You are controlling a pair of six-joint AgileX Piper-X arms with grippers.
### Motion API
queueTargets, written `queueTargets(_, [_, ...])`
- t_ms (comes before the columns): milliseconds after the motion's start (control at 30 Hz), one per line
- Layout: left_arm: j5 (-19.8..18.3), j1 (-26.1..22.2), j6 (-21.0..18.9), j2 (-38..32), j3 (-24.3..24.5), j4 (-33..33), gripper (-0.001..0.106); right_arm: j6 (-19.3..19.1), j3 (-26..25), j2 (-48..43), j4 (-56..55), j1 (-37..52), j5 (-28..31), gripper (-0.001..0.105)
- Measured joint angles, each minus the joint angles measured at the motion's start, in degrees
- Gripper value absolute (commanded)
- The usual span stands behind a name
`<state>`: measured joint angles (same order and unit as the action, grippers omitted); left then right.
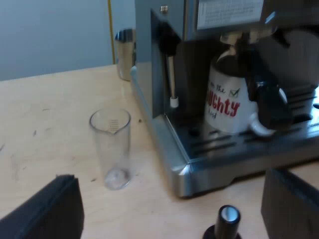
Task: Remove mug from coffee machine
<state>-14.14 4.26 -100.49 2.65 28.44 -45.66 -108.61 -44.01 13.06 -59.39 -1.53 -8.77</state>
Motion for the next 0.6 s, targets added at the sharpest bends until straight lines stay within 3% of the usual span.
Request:
queueTargets(200, [-3.3, 0.4, -4.2, 3.0, 0.1, 4.4, 0.079, -1.6, -4.0, 6.2, 1.5, 0.0, -7.6, 0.062])
queueTargets(333, [-4.2, 4.6, -4.4, 5.9, 0.1, 7.1, 0.079, -1.7, -4.2, 9.4, 5.0, -2.6, -13.2, 0.062])
queueTargets(600, [-4.6, 13.2, -4.5, 12.3, 0.1, 10.3, 0.079, -1.7, -4.2, 14.5, 8.7, -11.7, -14.1, 0.062])
